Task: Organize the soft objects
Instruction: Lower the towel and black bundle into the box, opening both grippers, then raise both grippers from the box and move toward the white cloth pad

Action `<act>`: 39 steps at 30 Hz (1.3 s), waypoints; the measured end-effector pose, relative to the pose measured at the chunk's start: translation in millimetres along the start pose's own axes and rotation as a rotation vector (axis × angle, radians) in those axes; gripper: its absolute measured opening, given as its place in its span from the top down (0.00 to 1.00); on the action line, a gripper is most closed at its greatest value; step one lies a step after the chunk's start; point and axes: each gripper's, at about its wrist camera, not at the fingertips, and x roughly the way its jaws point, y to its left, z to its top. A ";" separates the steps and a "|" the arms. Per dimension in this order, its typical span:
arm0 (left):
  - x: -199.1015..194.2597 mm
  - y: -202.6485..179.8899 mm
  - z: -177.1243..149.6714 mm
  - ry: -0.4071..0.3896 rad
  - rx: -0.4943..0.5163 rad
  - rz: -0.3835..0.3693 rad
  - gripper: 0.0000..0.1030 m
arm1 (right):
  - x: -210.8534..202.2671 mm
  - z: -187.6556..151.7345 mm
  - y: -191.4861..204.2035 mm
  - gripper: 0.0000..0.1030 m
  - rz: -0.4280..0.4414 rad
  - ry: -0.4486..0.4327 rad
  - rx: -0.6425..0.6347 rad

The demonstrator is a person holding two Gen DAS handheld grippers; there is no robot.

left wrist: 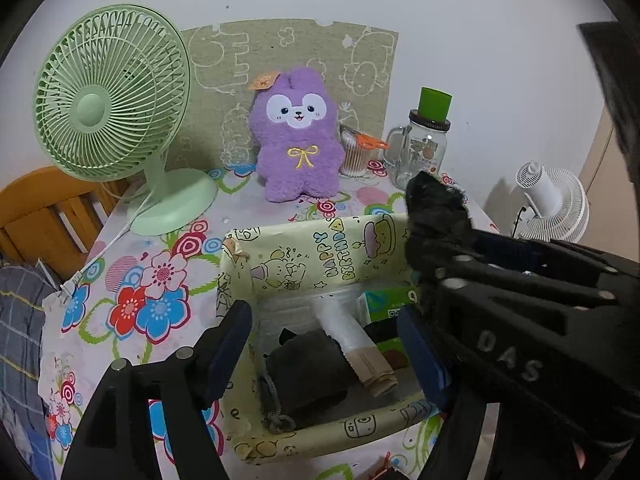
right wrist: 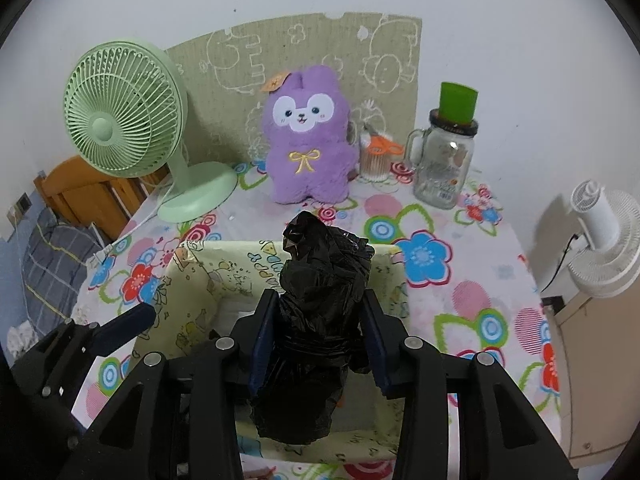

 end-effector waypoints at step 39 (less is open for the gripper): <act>-118.8 -44.1 -41.8 -0.115 0.029 0.035 0.01 | -141.9 -66.2 -9.5 0.18 -0.064 -0.138 -0.001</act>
